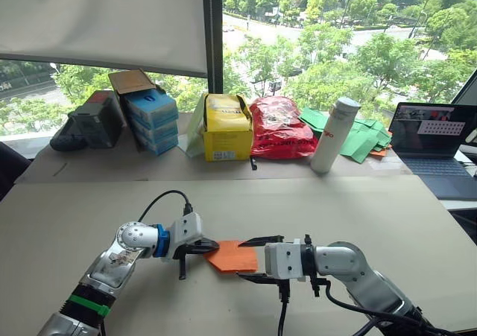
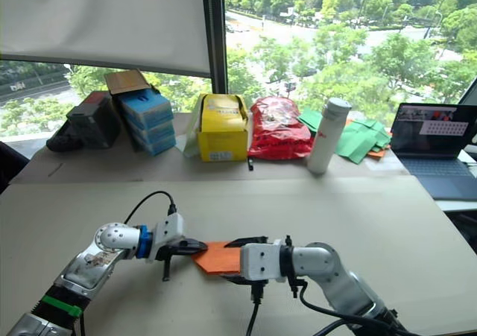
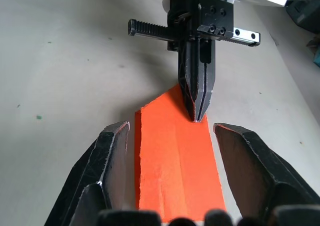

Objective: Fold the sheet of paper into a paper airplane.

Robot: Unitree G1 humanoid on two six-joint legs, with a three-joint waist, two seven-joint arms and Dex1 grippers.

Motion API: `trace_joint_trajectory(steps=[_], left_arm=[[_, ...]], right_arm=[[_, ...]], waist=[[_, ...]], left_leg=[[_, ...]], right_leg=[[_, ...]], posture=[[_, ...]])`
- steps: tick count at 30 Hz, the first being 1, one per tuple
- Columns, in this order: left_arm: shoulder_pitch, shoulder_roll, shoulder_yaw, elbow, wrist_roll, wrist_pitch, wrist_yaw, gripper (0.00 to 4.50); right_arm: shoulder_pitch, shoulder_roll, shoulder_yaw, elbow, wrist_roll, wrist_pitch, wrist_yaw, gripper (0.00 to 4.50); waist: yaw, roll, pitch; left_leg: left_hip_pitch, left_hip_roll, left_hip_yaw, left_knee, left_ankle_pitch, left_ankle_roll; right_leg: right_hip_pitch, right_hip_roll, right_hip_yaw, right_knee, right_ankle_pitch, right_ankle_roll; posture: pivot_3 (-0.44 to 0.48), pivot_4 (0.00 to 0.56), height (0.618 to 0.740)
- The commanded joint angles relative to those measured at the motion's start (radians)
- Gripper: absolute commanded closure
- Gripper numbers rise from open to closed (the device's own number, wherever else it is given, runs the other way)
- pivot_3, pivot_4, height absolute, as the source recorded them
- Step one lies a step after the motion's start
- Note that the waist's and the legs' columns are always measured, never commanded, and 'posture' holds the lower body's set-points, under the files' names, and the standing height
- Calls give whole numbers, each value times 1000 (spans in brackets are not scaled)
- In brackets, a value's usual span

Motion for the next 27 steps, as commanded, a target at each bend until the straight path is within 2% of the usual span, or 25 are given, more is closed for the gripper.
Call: trace_joint_trajectory(steps=[1, 8, 20, 23, 27], left_arm=[[3, 3, -54, 72, 75, -16, 7, 4466], [-13, 21, -53, 126, 98, -67, 6, 4466], [-75, 5, -86, 190, 119, -118, -4, 4466], [-82, 10, -90, 189, 113, -119, -16, 4500], [-94, 7, -100, 214, 129, -137, -11, 4500]], right_arm=[[-27, 6, 5, 34, -14, -52, 14, 1497], [-88, 65, 34, 195, -85, -141, -16, 1497], [-126, 104, 16, 262, -114, -156, -36, 1497], [-134, 104, 15, 256, -105, -150, -28, 2321], [-136, 92, 12, 260, -99, -162, -11, 3724]], waist=[[0, 0, 0], [-1, 0, 0], [-5, 1, 0], [-5, 1, 0], [-5, 1, 0]], left_leg=[[0, 0, 0, 0, 0, 0], [1, 0, 0, 0, 0, 0], [1, 0, 1, 0, 0, -1], [1, 0, 1, 0, 0, -1], [1, 0, 1, 0, 0, -1]], right_leg=[[0, 0, 0, 0, 0, 0], [0, 1, 0, 1, 0, 0], [0, 1, 1, 2, 0, 0], [0, 1, 1, 2, 0, 0], [0, 1, 1, 2, 0, 0]], posture=[[0, 150, 740], [0, 150, 740], [0, 150, 740], [0, 150, 740], [0, 150, 740]])
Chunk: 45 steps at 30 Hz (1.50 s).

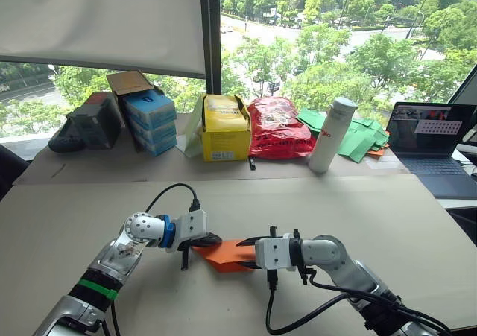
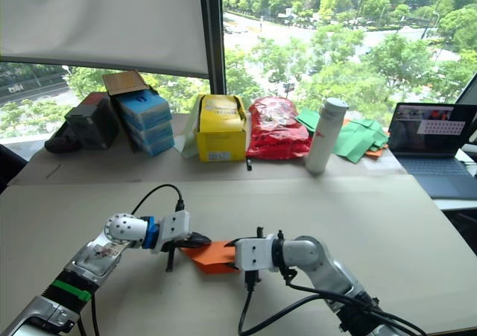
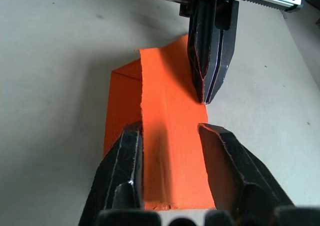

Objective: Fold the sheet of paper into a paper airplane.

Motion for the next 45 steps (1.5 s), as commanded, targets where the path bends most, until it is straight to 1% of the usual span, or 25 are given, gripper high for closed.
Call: trace_joint_trajectory(steps=[1, 2, 3, 9, 12, 17, 24, 28, 32, 37, 41, 45], left_arm=[[18, 8, -40, 74, 78, 10, 5, 4500], [16, 7, -39, 76, 77, 10, 4, 4500], [14, 7, -41, 81, 79, 5, 4, 4500], [-2, -9, -46, 85, 71, -13, -2, 4500], [4, -10, -36, 31, 41, 6, -22, 4500], [37, 13, -13, -47, 18, 60, -41, 4500], [88, 51, 16, -113, 11, 94, -37, 4500], [90, 41, 56, -179, -33, 153, -24, 4500], [111, 56, 58, -232, -52, 194, -42, 4500], [159, 76, 37, -179, -9, 157, -33, 4500], [147, 81, 28, -110, 34, 100, -13, 4500], [137, 77, 21, -103, 40, 83, -14, 4500]], right_arm=[[-19, -16, -26, -21, 21, -34, 17, 4082], [-21, -19, -28, -25, 25, -32, 23, 4383], [-21, -26, -25, -34, 30, -27, 36, 4482], [-5, -46, -23, -75, 45, 4, 80, 4482], [-3, -38, -27, -53, 33, 15, 66, 4482], [-2, -29, -33, -33, 36, 45, 59, 4482], [-3, -22, -30, -32, 37, 75, 60, 4482], [-2, -24, -27, -34, 35, 80, 61, 4482], [-6, -17, -22, -36, 31, 86, 59, 4482], [-3, -11, -15, -46, 30, 96, 60, 4482], [-18, -3, -16, -48, 47, 133, 79, 4482], [-76, 20, -31, -12, 72, 192, 94, 4482]], waist=[[0, 0, 0], [0, 0, 0], [0, 0, 0], [3, 0, 0], [2, 0, 0], [-1, 0, 0], [-3, 0, 0], [-2, 0, 0], [-3, 0, 0], [-2, 0, 0], [-2, 0, 0], [-4, 0, 0]], left_leg=[[0, 0, 0, 0, 0, 0], [0, 0, 0, 0, 0, 0], [0, 0, 0, 0, 0, 0], [0, 0, 0, 0, 0, 0], [-1, 0, 0, 0, 0, 1], [-2, 0, 0, 0, 0, 0], [-2, 0, 0, 0, 0, 0], [-2, 0, 0, 0, 0, 0], [-3, 0, 0, 0, 0, 0], [-2, 0, 0, 0, 0, 0], [-1, 1, 0, -1, 0, 0], [-1, 1, 0, -1, 0, 0]], right_leg=[[0, 0, 0, 0, 0, 0], [0, 0, 0, 0, 0, 0], [0, 0, 0, 0, 0, 0], [0, 0, 0, 0, 0, 0], [0, 0, 0, -1, 0, 0], [-1, 0, 0, -1, 0, 0], [-2, 0, 0, -1, 0, 0], [-2, 0, 0, -1, 0, 0], [-3, 0, 0, -1, 0, 0], [-2, 0, 0, -1, 0, 0], [-2, 0, 0, -1, 0, 0], [-2, 0, 0, 0, 0, -1]], posture=[[0, 150, 740], [0, 150, 740], [0, 150, 740], [0, 150, 740], [0, 150, 740], [0, 150, 740], [0, 150, 740], [0, 150, 740], [0, 150, 740], [0, 150, 740], [0, 150, 740], [0, 150, 740]])
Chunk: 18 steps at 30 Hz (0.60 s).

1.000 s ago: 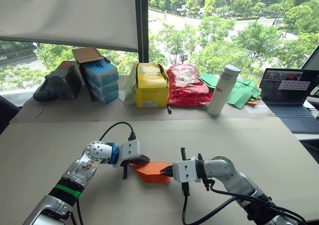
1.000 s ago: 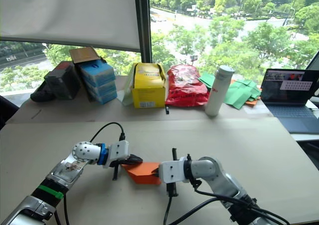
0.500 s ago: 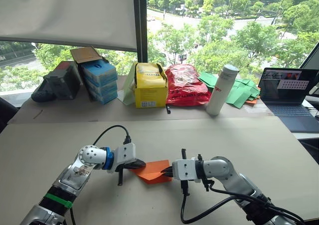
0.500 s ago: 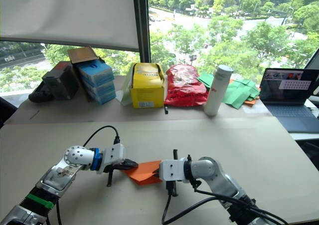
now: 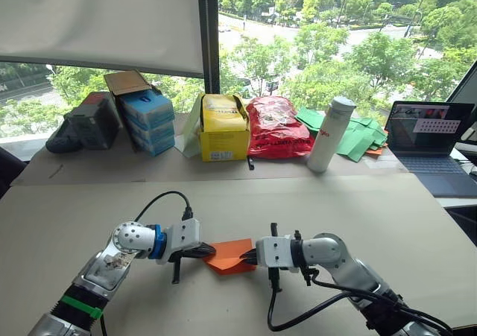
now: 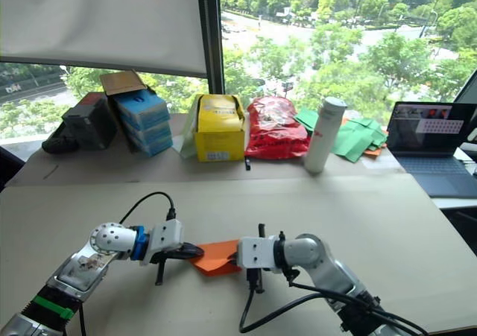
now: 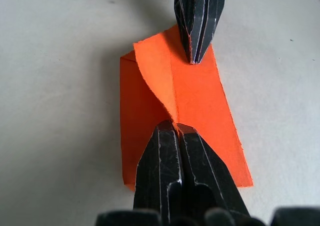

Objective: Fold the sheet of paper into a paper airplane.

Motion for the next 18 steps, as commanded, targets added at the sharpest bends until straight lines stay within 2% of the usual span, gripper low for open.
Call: trace_joint_trajectory(steps=[1, 8, 18], left_arm=[[12, 15, -36, 56, 65, 11, 8, 4500], [5, 14, -34, 51, 64, 6, 5, 4500], [-4, 10, -26, 66, 71, -9, 18, 4500]], right_arm=[[-72, 27, -33, 16, 44, 70, 16, 4482], [-173, 60, -27, 88, 63, 244, 55, 4482], [-200, 112, -6, 181, 41, 310, 33, 4482]], waist=[[-2, 0, 0], [-2, 0, 0], [-5, 1, 0]], left_leg=[[0, 0, 0, 0, 0, 0], [-1, 0, 0, 0, 0, 0], [0, 0, 0, -1, 0, 0]], right_leg=[[0, 0, 0, 0, 0, 0], [-1, 0, 0, 1, 0, -1], [0, 0, 0, 1, 0, -1]], posture=[[0, 150, 740], [0, 150, 740], [0, 150, 740]])
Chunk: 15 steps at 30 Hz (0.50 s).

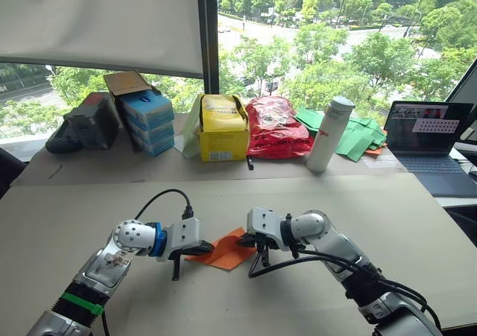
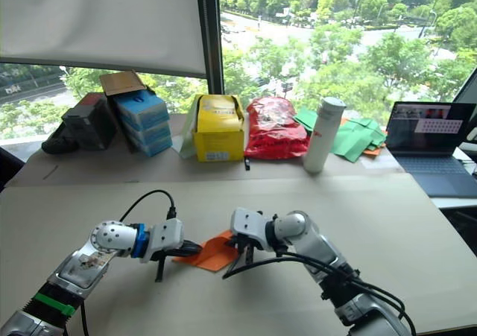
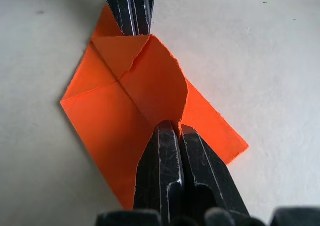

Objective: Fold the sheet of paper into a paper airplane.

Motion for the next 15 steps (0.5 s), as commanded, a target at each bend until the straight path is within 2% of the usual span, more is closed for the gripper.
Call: trace_joint_trajectory(steps=[1, 10, 13, 15], left_arm=[[8, 9, -20, 52, 52, 13, 15, 4500], [-46, 30, 38, -1, 8, 56, 11, 4500], [-41, 44, 106, -116, -88, 170, 3, 4500], [-12, 55, 163, -246, -205, 297, -6, 4500]], right_arm=[[-24, 13, 6, 29, -7, 27, -8, 4482], [-43, 5, 46, 11, -37, 102, -4, 4482], [-40, 5, 61, -1, -42, 125, -8, 4482], [-38, 6, 69, -5, -46, 134, -12, 4482]], waist=[[-3, 0, 0], [-12, 0, 0], [-18, 0, 0], [-19, 0, 0]], left_leg=[[0, 0, 0, 0, 0, 0], [-1, 0, 0, 0, 0, -1], [-2, 0, -1, 0, 0, -1], [-3, 0, -1, 0, 1, -1]], right_leg=[[0, 0, 0, 0, 0, 0], [-1, 0, 0, 1, 0, 0], [-2, 0, 0, 1, 0, 0], [-2, 0, -1, 0, 0, 0]], posture=[[0, 150, 740], [0, 150, 740], [0, 150, 740], [0, 150, 740]])
